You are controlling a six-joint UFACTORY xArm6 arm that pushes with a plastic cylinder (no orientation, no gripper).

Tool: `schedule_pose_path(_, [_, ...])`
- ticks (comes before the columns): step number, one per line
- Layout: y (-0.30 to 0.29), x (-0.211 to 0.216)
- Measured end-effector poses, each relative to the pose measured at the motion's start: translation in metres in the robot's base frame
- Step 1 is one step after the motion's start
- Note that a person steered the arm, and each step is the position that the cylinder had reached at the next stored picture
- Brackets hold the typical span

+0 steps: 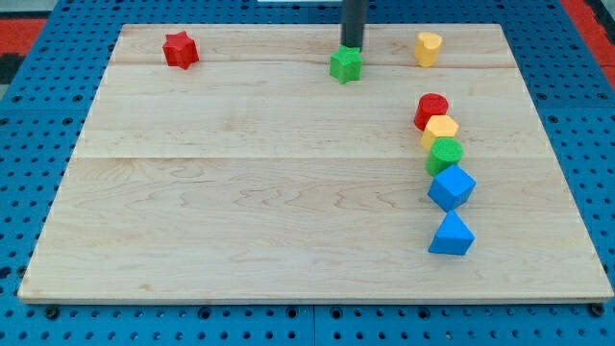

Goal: Slightly move the yellow heart to the top right

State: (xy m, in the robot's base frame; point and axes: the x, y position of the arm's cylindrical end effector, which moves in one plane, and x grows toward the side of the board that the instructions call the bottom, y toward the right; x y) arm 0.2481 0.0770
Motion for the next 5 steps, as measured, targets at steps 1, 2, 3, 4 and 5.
schedule_pose_path(1, [0.045,0.005])
schedule_pose_path(2, [0.069,0.013])
schedule_pose_path(3, [0.073,0.032])
schedule_pose_path(4, [0.088,0.031])
schedule_pose_path(5, [0.089,0.017])
